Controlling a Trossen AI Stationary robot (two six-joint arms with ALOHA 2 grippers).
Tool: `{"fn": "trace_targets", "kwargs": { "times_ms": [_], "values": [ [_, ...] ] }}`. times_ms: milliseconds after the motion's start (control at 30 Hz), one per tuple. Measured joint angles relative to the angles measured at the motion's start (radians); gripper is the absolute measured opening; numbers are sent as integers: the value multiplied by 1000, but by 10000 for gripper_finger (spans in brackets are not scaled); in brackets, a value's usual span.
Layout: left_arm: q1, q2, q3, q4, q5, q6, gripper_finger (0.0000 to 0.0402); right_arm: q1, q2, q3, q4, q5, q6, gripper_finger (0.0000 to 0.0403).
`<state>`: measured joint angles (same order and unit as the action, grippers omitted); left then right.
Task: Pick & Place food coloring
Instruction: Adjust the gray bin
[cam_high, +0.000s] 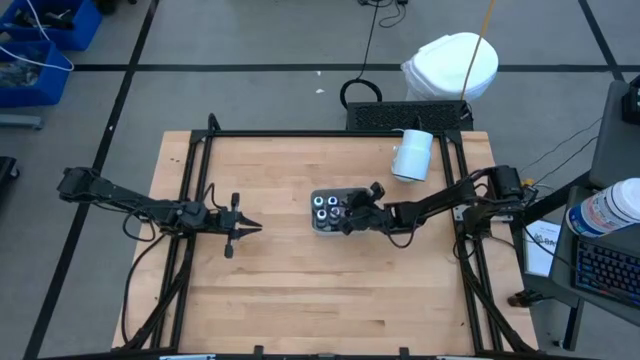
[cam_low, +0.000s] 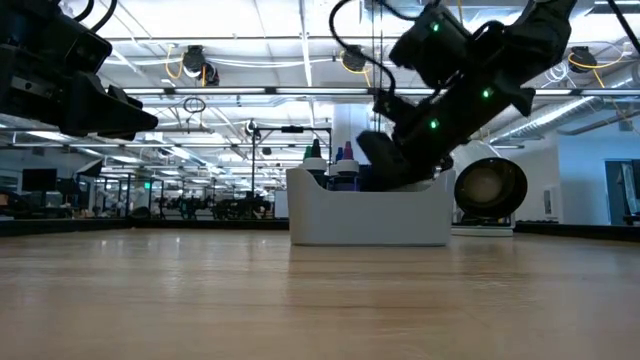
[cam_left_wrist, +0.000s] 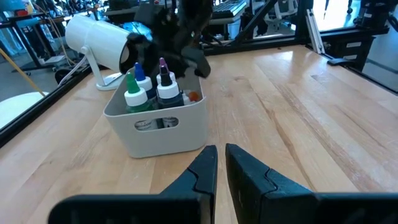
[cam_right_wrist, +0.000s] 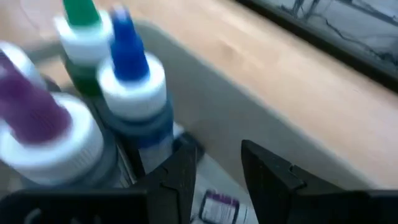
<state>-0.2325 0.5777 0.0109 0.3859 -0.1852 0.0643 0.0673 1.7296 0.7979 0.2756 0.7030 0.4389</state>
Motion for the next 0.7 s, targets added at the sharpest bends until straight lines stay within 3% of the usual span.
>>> {"fn": "trace_targets", "kwargs": {
  "times_ms": [233, 367, 467, 700],
  "values": [
    [0, 0, 0, 1, 0, -8, 42, 13, -203, 1, -59, 8, -110, 102],
    [0, 0, 0, 4, -7, -93, 42, 57, -366, 0, -246, 8, -101, 50],
    [0, 6, 0, 3, -29, -179, 40, 113, -454, 0, -405, 32, -64, 9],
    [-6, 130, 0, -13, -26, -203, 6, 259, -479, 0, -675, 114, 184, 1]
  ]
}}
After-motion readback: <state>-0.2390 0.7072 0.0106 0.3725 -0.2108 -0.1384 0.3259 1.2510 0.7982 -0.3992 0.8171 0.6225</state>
